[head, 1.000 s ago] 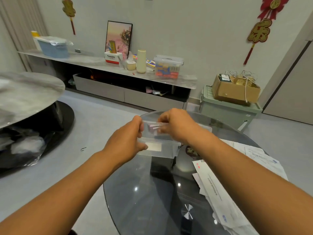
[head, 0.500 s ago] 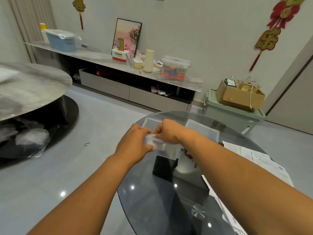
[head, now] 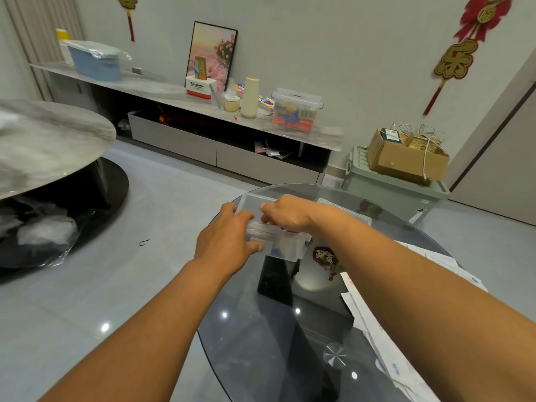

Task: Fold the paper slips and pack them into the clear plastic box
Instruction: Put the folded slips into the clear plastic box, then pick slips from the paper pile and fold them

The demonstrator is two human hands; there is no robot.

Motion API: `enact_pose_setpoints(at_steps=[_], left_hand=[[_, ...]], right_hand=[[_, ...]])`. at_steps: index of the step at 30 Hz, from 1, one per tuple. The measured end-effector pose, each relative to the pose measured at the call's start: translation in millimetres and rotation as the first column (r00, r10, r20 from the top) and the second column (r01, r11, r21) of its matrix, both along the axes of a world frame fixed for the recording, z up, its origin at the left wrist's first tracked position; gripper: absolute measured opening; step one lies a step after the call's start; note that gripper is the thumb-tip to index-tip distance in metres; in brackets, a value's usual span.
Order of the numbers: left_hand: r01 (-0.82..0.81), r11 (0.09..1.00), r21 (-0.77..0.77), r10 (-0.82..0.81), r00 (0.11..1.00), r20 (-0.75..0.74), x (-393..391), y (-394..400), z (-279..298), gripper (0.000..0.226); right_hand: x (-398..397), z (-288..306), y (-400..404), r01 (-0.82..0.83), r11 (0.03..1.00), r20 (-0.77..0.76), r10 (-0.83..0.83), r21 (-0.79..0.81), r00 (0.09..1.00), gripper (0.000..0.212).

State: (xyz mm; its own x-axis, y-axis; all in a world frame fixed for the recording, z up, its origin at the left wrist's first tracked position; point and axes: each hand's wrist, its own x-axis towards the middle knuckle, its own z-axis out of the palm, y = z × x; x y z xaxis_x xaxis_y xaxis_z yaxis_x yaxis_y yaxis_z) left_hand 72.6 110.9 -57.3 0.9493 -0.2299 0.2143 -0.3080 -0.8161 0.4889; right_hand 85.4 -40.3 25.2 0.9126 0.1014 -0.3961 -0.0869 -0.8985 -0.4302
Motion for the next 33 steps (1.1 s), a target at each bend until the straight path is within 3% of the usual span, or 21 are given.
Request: enact_pose_setpoints(at_steps=[6,13,17,22,28,33], left_hand=[[-0.043,0.999,-0.002,0.043,0.999,0.027,0.6,-3.6,1.1,0.059],[-0.092,0.996,-0.012,0.093,0.994,0.065,7.8,-4.2,-4.0,0.062],[-0.132,0.990,-0.049,0.134,0.990,0.051,13.0,-3.5,-5.3,0.069],[-0.176,0.984,-0.043,0.179,0.978,0.107,10.5,-11.1,5.0,0.096],[-0.119,0.993,0.020,0.109,0.960,0.258,-12.1,-48.4,22.1,0.106],[0.140,0.990,-0.021,-0.128,0.950,0.286,-37.7,-80.3,11.0,0.084]], right_hand=[[-3.4,1.5,-9.3,0.054,0.999,0.217,-0.052,-0.003,0.975,0.048],[-34.3,-0.5,-41.2,0.196,0.942,0.465,-0.307,0.272,0.831,0.050],[-67.4,-8.3,-70.4,0.288,0.878,0.477,-0.454,0.382,0.753,0.039],[-116.4,-16.9,-97.8,0.406,0.798,0.393,-0.582,0.445,0.712,0.019],[-145.9,-39.9,-122.1,0.510,0.797,0.364,-0.603,0.325,0.710,0.029],[-163.9,-49.5,-126.1,0.590,0.807,0.328,-0.560,0.008,0.761,0.046]])
